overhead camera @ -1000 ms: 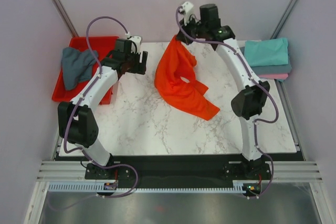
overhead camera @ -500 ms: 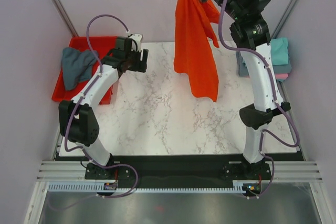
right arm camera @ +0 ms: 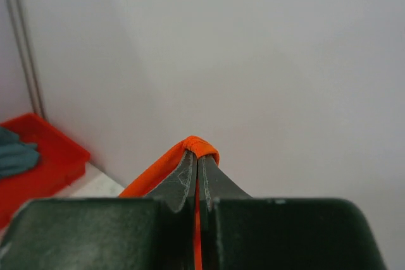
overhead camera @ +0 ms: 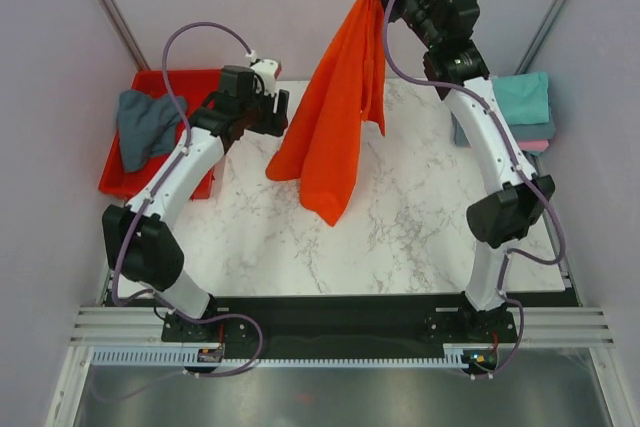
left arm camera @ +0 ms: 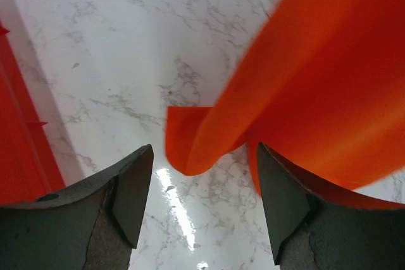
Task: Fold and stack the t-shirts
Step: Flatten the tshirt out
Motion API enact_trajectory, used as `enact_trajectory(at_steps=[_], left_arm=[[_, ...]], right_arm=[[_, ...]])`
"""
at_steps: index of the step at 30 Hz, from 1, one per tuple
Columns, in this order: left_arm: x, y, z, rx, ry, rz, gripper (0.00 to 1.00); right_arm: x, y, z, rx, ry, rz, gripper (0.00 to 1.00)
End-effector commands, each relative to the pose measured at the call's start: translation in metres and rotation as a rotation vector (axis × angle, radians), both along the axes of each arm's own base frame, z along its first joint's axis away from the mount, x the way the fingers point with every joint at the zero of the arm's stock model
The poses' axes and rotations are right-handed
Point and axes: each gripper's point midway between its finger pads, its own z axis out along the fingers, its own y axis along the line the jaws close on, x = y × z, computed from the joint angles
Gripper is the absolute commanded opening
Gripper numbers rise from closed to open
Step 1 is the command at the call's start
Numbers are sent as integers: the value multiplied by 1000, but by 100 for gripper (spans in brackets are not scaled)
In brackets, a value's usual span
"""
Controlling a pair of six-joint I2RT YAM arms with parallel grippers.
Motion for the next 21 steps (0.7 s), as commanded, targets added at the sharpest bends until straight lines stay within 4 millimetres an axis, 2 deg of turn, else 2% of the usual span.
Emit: enact_trajectory(at_steps=[1, 2, 3, 4, 5, 7, 8, 9, 11, 12, 15, 16, 18, 19, 21], left_arm=[[-50, -39, 16, -11, -30, -176, 73], [-75, -60, 5, -3, -7, -246, 73], [-88, -70, -1, 2, 6, -283, 73], [-106, -90, -8, 8, 20, -346, 73], [-115, -96, -18, 19, 43, -369, 73], [-123, -107, -31, 32, 71, -403, 73], [-123, -110, -37, 39, 84, -409, 73], [-122, -113, -51, 55, 118, -413, 73], [-123, -114, -70, 77, 162, -416, 73], [-123, -115, -90, 99, 208, -417, 73], [-119, -121, -113, 124, 258, -422, 73], [-118, -124, -127, 139, 289, -424, 73], [-116, -129, -138, 151, 312, -429, 73], [-116, -130, -154, 169, 346, -430, 73], [-116, -130, -165, 180, 370, -431, 73]], right_arm=[[74, -51, -95, -29, 168, -165, 0], [84, -57, -113, -42, 205, -184, 0], [99, -65, -144, -60, 253, -205, 0], [105, -71, -160, -86, 273, -220, 0], [110, -74, -173, -100, 291, -230, 0], [122, -88, -213, -112, 361, -260, 0], [127, -93, -225, -109, 384, -270, 0], [134, -106, -246, -106, 424, -289, 0], [139, -117, -268, -101, 476, -302, 0], [145, -125, -284, -107, 503, -316, 0], [151, -132, -305, -107, 545, -311, 0], [152, -132, -307, -104, 549, -311, 0], [153, -135, -312, -91, 562, -308, 0], [154, -135, -313, -87, 567, -306, 0], [155, -136, -315, -70, 573, -302, 0]])
